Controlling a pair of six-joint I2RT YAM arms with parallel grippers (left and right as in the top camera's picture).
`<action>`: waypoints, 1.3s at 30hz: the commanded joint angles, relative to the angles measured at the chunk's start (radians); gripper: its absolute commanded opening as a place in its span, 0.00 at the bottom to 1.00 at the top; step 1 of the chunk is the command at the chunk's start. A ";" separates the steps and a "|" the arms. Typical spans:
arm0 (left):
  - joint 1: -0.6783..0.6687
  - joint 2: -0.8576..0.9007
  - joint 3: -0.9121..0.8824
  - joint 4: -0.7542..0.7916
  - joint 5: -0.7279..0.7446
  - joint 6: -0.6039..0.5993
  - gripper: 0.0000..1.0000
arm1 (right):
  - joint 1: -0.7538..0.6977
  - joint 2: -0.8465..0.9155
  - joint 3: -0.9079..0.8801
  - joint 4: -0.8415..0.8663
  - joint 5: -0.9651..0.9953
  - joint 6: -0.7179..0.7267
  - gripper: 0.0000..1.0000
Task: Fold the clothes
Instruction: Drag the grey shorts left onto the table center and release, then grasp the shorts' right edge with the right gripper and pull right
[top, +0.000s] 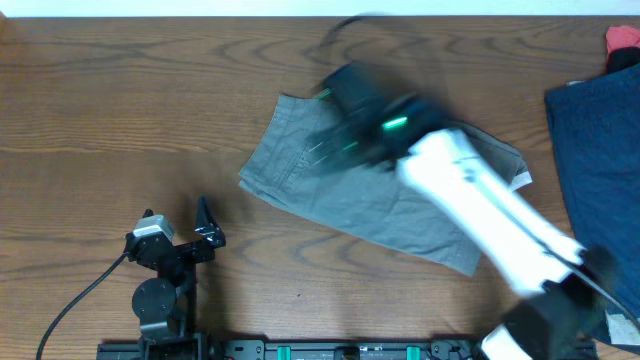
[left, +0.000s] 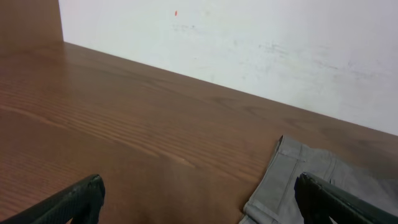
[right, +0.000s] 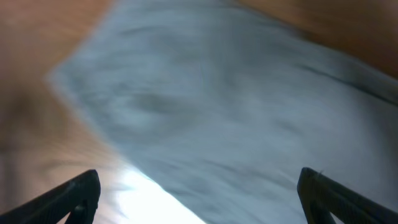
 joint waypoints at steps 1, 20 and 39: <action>0.005 -0.006 -0.017 -0.036 -0.009 0.013 0.98 | -0.186 -0.051 0.014 -0.121 0.094 0.047 0.99; 0.005 -0.006 -0.017 -0.036 -0.009 0.013 0.98 | -0.836 -0.046 -0.521 0.062 -0.109 0.073 0.99; 0.005 -0.006 -0.017 -0.036 -0.009 0.013 0.98 | -0.879 -0.046 -0.864 0.502 -0.185 0.071 0.67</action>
